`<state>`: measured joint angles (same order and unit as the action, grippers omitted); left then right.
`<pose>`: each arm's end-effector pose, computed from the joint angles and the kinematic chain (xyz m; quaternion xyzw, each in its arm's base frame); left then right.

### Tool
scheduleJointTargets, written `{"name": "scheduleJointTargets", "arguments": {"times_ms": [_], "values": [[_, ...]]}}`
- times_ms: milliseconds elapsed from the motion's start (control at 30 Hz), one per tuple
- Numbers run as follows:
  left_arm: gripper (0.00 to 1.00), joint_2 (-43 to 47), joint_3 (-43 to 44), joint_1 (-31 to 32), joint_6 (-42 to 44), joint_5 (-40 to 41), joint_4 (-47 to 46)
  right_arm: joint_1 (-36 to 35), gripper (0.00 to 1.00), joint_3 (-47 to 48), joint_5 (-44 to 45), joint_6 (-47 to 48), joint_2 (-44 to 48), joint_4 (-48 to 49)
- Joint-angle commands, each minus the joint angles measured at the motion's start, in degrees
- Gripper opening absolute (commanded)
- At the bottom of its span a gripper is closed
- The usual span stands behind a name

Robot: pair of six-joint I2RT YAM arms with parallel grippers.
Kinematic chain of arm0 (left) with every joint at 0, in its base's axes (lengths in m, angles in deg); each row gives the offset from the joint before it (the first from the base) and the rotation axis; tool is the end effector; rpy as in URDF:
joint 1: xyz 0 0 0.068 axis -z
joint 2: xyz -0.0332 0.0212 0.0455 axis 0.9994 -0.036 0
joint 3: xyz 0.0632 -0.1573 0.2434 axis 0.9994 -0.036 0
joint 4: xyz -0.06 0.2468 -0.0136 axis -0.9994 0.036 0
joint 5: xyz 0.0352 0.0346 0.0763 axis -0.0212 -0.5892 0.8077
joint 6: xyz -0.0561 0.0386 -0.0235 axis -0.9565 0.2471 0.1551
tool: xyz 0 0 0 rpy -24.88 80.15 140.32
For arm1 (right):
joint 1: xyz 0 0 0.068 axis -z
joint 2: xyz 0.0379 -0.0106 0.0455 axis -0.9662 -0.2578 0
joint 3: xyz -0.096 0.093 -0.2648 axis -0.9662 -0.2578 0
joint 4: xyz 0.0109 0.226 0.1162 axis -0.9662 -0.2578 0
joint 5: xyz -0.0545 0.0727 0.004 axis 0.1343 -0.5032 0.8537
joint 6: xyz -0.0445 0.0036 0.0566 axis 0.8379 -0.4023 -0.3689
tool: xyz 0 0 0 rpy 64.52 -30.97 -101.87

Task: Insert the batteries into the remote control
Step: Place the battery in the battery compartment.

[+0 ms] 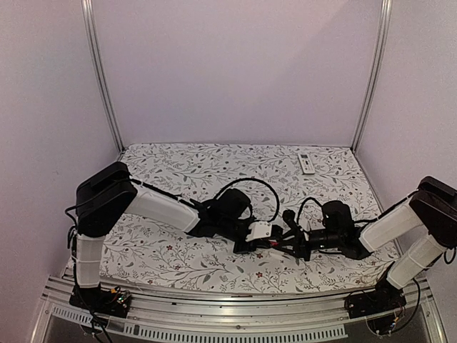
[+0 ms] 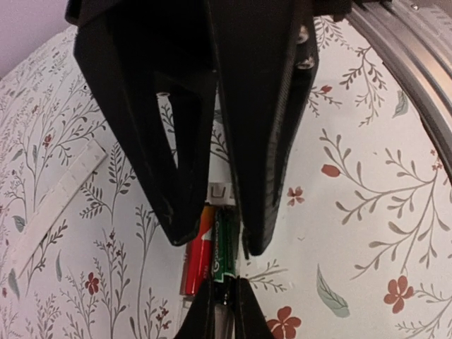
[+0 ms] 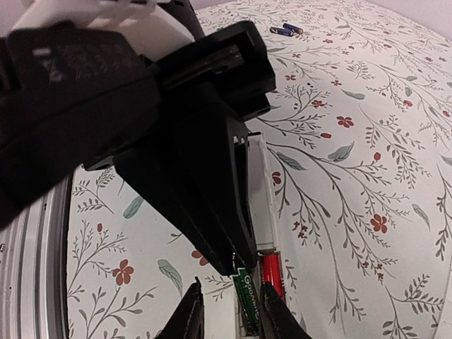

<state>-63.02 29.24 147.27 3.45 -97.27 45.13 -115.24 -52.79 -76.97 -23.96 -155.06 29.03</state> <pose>0.2134 -0.4046 0.1271 0.7094 0.5572 -0.2594 0.3450 0.1753 0.1895 0.1358 -0.4727 0.6998 0.3590 0.3975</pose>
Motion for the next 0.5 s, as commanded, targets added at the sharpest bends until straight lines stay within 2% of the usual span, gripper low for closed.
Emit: {"name": "scheduleJointTargets", "arguments": {"times_ms": [0, 467], "values": [[0.0, -3.3, -0.7, -0.4, -0.5, 0.4, 4.8, -0.6, 0.26, -1.1, 0.1, 1.2, -1.5, 2.5], [0.0, -3.6, -0.6, -0.7, -0.6, -0.1, 5.0, -2.2, 0.22, 1.2, 2.4, 3.1, -6.6, 3.5]]}}
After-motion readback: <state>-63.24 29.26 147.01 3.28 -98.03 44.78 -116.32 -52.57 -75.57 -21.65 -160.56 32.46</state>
